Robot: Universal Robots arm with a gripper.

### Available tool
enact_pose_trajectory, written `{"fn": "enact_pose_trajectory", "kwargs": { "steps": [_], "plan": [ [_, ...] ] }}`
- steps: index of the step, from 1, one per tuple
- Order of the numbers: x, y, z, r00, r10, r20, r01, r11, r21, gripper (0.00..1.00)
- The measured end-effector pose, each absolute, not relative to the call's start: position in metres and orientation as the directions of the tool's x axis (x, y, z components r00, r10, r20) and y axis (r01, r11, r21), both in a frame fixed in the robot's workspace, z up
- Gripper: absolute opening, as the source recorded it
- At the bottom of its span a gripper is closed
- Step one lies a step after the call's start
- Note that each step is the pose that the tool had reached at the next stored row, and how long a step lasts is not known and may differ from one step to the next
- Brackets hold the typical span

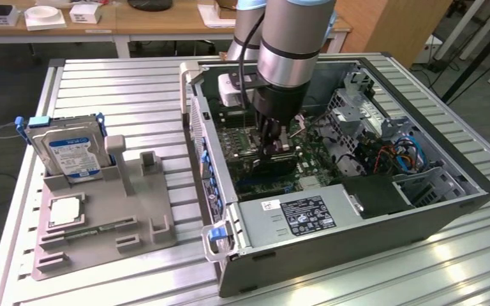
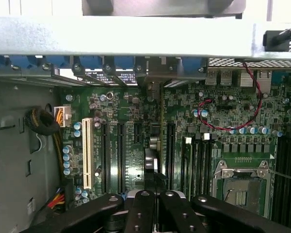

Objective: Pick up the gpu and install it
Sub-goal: 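Insert the gpu into the slot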

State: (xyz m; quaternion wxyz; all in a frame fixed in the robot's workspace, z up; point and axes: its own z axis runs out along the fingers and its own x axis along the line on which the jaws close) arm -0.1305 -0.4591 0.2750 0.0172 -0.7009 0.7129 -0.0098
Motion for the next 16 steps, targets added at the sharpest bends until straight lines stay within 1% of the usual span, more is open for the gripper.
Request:
{"fn": "enact_pose_trajectory", "kwargs": {
  "steps": [16],
  "plan": [
    [-0.1302, -0.4567, 0.2725, -0.016, -1.000, -0.010, -0.999, 0.017, -0.039, 0.13]
  ]
}}
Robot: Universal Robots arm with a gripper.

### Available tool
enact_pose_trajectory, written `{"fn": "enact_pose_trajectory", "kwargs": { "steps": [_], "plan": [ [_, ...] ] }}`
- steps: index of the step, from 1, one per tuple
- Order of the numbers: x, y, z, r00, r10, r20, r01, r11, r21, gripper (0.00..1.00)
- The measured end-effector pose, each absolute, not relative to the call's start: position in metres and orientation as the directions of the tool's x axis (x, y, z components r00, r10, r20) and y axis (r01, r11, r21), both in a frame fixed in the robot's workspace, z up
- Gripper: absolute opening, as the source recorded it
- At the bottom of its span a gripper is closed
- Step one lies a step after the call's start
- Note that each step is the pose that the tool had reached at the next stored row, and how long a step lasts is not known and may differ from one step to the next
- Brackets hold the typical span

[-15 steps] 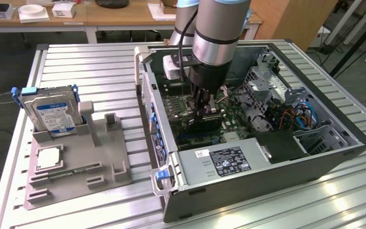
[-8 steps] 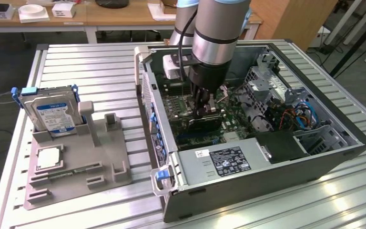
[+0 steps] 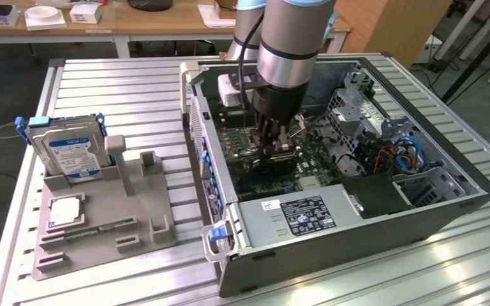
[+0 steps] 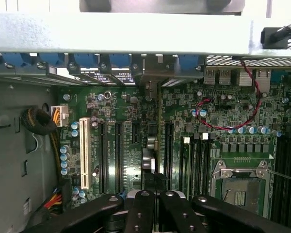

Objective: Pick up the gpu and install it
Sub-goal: 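Insert the gpu into the slot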

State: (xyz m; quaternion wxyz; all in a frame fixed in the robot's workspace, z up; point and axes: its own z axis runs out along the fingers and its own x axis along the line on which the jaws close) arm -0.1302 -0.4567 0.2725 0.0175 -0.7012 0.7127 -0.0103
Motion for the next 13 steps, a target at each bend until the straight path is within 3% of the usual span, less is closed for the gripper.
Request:
{"fn": "enact_pose_trajectory", "kwargs": {
  "steps": [13],
  "plan": [
    [-0.130, -0.457, 0.260, -0.005, -1.000, 0.009, -0.999, 0.005, -0.040, 0.13]
  ]
}}
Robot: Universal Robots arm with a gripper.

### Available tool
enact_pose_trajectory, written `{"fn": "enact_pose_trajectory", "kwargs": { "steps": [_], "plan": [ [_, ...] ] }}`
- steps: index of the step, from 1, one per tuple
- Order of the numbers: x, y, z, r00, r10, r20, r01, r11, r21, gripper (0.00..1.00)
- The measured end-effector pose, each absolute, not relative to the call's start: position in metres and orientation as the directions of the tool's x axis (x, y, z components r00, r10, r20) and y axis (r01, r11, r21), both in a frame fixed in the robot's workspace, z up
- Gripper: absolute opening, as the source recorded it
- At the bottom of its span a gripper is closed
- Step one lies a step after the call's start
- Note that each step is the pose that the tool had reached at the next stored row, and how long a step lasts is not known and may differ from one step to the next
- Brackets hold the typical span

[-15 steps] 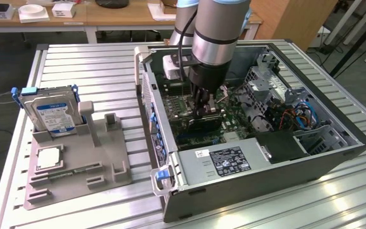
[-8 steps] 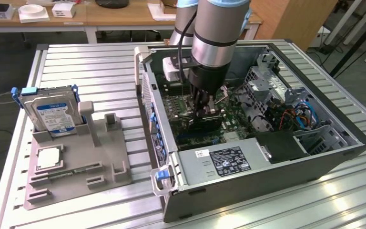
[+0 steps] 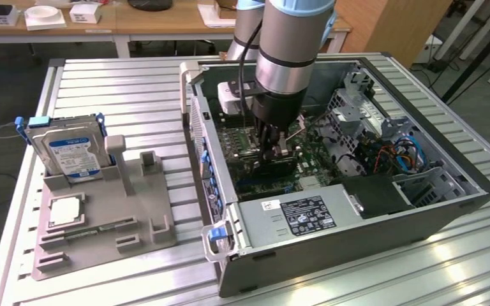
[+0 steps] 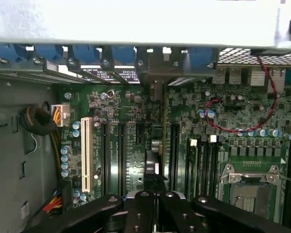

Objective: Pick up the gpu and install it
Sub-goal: 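Insert the gpu into the slot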

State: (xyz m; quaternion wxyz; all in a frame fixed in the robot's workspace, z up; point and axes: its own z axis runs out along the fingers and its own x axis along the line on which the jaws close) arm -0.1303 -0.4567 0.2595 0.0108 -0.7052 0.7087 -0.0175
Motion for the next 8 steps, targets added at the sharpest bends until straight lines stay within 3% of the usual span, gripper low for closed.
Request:
{"fn": "enact_pose_trajectory", "kwargs": {
  "steps": [8],
  "plan": [
    [-0.1303, -0.4566, 0.2576, -0.003, -1.000, 0.013, -0.999, 0.003, -0.040, 0.13]
  ]
}}
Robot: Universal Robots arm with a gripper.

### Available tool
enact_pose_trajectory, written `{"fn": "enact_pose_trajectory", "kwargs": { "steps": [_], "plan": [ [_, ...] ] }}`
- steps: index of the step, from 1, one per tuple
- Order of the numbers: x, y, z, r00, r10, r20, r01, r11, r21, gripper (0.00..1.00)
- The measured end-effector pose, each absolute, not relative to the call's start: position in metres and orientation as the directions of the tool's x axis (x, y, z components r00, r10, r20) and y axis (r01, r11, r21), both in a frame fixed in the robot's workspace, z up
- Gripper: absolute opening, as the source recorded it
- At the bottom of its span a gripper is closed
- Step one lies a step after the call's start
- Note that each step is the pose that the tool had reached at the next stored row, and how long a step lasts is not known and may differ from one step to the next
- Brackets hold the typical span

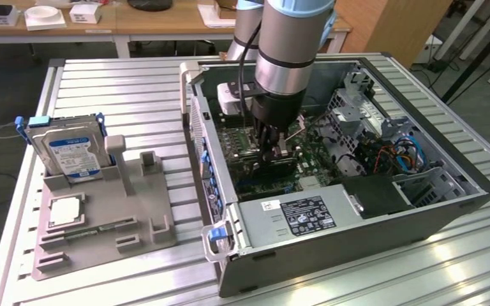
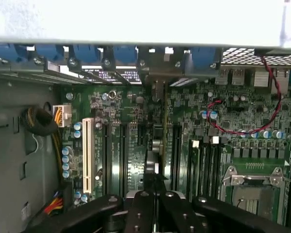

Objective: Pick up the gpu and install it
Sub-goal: 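Insert the gpu into the slot, then press down on the gpu until it lock into place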

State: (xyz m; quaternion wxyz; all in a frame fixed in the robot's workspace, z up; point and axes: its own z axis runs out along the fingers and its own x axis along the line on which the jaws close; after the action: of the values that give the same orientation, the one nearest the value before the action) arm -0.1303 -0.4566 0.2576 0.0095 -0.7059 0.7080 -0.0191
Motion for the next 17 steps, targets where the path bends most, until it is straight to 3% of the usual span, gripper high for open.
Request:
{"fn": "enact_pose_trajectory", "kwargs": {
  "steps": [17],
  "plan": [
    [-0.130, -0.457, 0.280, -0.003, -1.000, 0.013, -0.999, 0.003, -0.040, 0.13]
  ]
}}
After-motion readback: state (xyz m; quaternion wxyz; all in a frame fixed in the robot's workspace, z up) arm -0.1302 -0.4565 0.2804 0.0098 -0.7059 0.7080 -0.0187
